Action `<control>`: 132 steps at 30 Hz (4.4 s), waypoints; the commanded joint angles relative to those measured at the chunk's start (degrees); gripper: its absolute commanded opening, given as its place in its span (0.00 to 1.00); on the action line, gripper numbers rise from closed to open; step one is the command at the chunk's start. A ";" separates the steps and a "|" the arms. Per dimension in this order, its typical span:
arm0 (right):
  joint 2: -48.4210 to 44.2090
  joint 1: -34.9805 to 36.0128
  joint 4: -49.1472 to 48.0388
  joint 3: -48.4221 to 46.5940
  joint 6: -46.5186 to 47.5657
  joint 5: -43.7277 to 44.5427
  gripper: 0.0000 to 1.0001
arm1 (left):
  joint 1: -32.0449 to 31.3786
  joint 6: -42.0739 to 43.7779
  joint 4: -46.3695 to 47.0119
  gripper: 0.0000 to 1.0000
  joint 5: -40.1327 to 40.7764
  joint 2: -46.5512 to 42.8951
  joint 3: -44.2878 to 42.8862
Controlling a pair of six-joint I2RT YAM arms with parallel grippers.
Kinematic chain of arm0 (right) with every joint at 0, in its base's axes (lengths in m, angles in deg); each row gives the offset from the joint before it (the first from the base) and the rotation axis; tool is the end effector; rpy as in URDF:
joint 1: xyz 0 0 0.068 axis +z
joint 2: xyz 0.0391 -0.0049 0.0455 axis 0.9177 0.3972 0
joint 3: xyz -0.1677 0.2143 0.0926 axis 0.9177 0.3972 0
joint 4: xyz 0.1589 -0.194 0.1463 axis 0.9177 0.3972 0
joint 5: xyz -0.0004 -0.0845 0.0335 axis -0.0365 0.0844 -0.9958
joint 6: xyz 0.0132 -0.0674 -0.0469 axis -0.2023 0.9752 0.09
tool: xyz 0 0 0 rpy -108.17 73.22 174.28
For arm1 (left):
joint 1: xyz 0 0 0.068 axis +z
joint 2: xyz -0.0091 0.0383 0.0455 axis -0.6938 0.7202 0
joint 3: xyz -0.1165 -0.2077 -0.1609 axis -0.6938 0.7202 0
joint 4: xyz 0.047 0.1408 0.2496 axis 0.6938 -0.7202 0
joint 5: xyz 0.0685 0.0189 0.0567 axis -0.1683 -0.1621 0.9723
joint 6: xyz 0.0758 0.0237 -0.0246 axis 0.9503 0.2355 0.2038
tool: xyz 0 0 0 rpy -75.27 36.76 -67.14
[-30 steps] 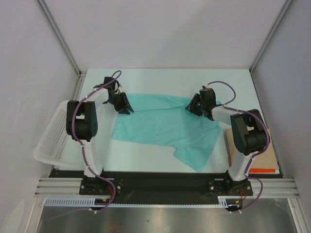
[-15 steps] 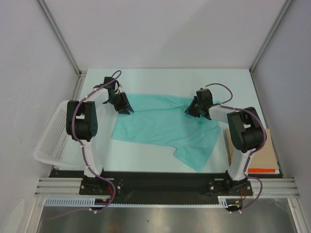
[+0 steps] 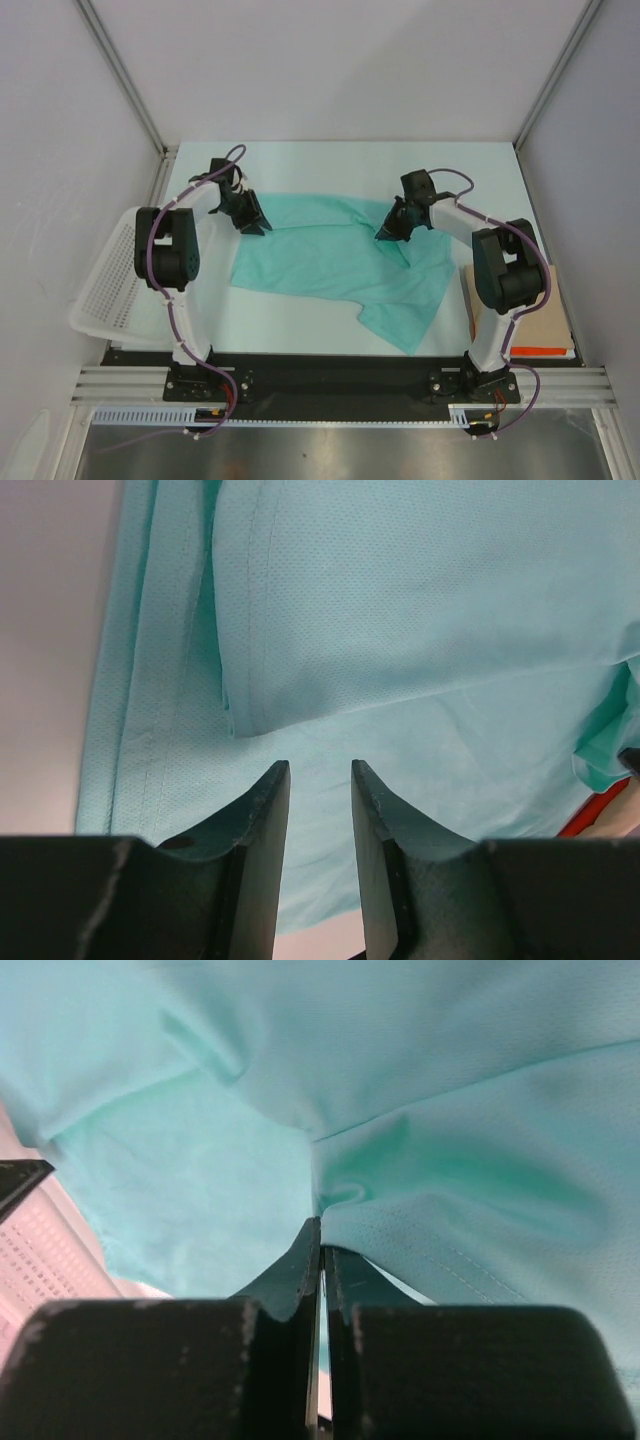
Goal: Fold and stack the t-shirts
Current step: Fold the tshirt
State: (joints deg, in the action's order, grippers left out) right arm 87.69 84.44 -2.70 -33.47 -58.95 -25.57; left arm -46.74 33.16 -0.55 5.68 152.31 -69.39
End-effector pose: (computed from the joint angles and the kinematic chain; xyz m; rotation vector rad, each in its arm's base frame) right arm 0.4141 0.1517 0.1493 0.5125 2.6351 0.6926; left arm 0.4572 -0.0515 0.1302 -0.4622 2.7884 -0.6962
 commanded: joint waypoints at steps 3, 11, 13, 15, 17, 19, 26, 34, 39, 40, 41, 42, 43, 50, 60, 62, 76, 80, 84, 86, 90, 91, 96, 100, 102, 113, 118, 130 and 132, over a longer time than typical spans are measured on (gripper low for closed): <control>1.04 0.70 8.96 -0.70 -1.76 -5.31 0.10 | 0.52 0.38 -0.12 0.38 0.52 -1.79 -2.37; -3.49 0.97 19.41 -4.57 6.76 -5.76 0.48 | 0.52 0.91 -0.91 0.48 2.37 -2.84 -2.81; -7.29 -1.48 19.42 -2.11 6.77 -5.05 0.52 | 0.52 0.99 -0.91 0.48 2.81 -3.02 -2.81; -11.59 -3.86 18.98 -0.01 6.42 -5.14 0.52 | 0.52 0.99 -1.08 0.48 3.51 -2.93 -2.90; -13.63 -8.34 16.71 3.33 6.06 -5.05 0.52 | 0.52 1.08 -1.44 0.47 4.65 -2.58 -3.33; -14.87 -13.42 15.38 5.09 5.80 -5.66 0.51 | 0.52 0.47 -1.61 0.44 5.79 -1.62 -4.21; -13.38 -21.70 14.05 3.35 8.43 -4.87 0.50 | 0.44 -2.08 -0.03 0.36 9.91 -0.73 -4.65; -9.95 -24.26 13.27 2.29 9.75 -5.40 0.50 | 0.44 -3.57 -1.53 0.39 10.54 -0.03 -4.39; -6.87 -24.35 12.56 0.45 9.40 -5.05 0.49 | 0.44 -3.75 -3.90 0.38 10.37 2.87 -7.46; -6.52 -24.35 12.13 -0.43 9.23 -5.14 0.49 | 0.44 -3.93 -3.99 0.38 10.54 3.13 -7.47; -6.17 -24.35 12.04 -0.87 9.14 -5.05 0.49 | 0.44 -4.01 -3.99 0.38 10.63 3.22 -7.38; -5.21 -24.35 12.03 -1.40 9.23 -4.62 0.49 | 0.44 -4.02 -3.90 0.38 10.28 3.48 -7.46; -4.77 -24.35 12.30 -2.71 9.31 -4.18 0.49 | 0.44 -4.10 -4.25 0.38 10.10 4.01 -7.64; -1.60 -24.35 13.44 -5.44 10.10 -1.54 0.52 | 0.44 -3.67 -5.21 0.32 9.66 6.03 -8.26; 2.18 -24.35 13.97 -6.85 12.48 -0.13 0.44 | 0.44 -0.94 -8.99 0.00 12.47 9.38 -15.46; 3.06 -24.26 13.97 -7.11 12.83 0.40 0.42 | 0.44 -0.15 -9.87 0.00 13.79 9.11 -16.95; 7.10 -24.26 12.83 -8.26 12.83 0.13 0.31 | 0.52 1.08 -11.46 0.00 15.55 8.93 -20.47; 7.19 -24.35 12.74 -8.78 12.92 0.40 0.19 | 0.61 1.08 -11.98 0.01 15.73 10.17 -20.74; 7.72 -24.35 15.10 -11.41 13.79 1.36 0.10 | 1.31 1.43 -11.98 0.00 17.13 10.95 -21.00; 8.16 -24.35 16.07 -12.30 14.23 1.72 0.05 | 2.01 1.52 -12.25 0.00 17.49 11.22 -21.79; 8.95 -24.35 17.04 -13.70 15.03 2.07 0.01 | 2.46 2.05 -12.16 0.00 17.57 12.01 -23.37; 9.30 -24.35 17.39 -14.40 15.29 1.89 0.01 | 2.54 2.14 -12.16 0.00 17.23 12.45 -24.33; 11.23 -24.44 18.45 -15.99 15.82 1.01 0.00 | 2.46 2.23 -9.88 0.00 14.15 12.98 -26.53; 12.11 -24.35 19.06 -16.87 15.99 1.36 0.00 | 2.46 2.14 -8.82 0.00 13.53 13.15 -27.76; 12.38 -24.44 19.42 -17.22 16.17 1.72 0.00 | 2.46 2.23 -9.69 0.00 14.23 13.94 -28.90; 13.61 -24.53 20.12 -18.54 16.52 2.24 0.00 | 2.54 2.93 -13.22 0.00 16.96 17.11 -27.51; 13.43 -24.53 21.87 -19.07 16.43 4.08 0.07 | 2.54 3.10 -13.65 0.12 17.84 16.58 -26.98; 8.50 -23.83 25.04 -24.86 16.08 7.17 0.28 | -0.17 0.47 -12.26 0.32 12.13 8.50 -26.80; 10.17 -22.60 25.22 -26.88 16.35 6.64 0.28 | -1.05 0.21 -12.07 0.25 10.02 9.11 -28.29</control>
State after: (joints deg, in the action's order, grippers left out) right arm 99.06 60.20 21.80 -56.09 -43.33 -18.58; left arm -45.62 34.02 -13.66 19.23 164.99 -94.79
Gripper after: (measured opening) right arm 0.276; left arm 0.266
